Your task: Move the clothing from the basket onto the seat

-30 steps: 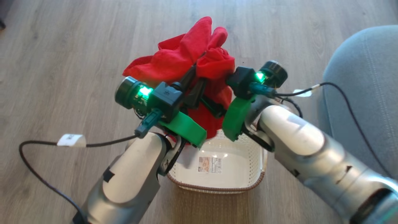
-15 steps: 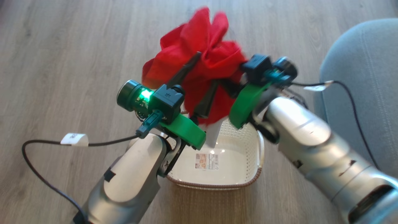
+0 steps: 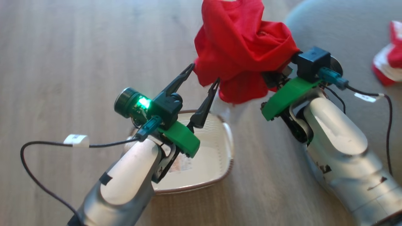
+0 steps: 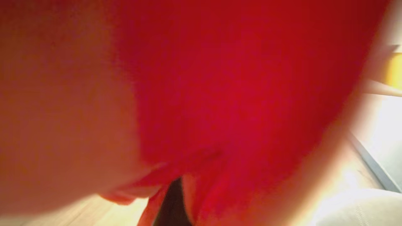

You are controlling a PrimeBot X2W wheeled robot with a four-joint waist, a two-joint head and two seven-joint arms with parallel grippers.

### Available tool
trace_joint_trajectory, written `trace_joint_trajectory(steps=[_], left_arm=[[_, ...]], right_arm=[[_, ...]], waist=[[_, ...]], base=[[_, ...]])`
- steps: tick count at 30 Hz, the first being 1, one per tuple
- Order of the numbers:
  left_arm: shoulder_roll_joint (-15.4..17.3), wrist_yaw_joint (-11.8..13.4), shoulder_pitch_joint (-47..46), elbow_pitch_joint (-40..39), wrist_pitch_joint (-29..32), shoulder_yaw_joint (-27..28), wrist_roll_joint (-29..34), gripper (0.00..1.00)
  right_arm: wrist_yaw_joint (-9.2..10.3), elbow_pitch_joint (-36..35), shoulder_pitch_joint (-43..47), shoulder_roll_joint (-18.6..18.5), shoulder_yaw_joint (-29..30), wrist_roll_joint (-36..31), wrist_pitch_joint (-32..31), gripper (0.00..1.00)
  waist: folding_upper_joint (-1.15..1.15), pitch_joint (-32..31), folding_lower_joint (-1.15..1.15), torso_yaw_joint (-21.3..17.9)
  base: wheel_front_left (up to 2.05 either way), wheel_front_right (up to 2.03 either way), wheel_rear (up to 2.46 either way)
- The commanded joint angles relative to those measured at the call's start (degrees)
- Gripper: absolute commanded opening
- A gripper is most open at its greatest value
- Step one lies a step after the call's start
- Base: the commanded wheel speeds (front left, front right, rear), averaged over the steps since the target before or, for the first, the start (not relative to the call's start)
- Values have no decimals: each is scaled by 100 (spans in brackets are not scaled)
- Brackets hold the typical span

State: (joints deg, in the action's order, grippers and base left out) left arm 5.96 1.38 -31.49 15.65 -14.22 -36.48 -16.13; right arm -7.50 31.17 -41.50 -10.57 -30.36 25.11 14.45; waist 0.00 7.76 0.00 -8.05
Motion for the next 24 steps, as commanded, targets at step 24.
trace_joint_trajectory(steps=[24], left_arm=[[62,-399,-331,325,-76,-41,75,100]], right_arm=[[1,-1926,1980,-199,2062,-515,54,0]], waist=[[0,212,0,-2355]], base=[[0,0,0]])
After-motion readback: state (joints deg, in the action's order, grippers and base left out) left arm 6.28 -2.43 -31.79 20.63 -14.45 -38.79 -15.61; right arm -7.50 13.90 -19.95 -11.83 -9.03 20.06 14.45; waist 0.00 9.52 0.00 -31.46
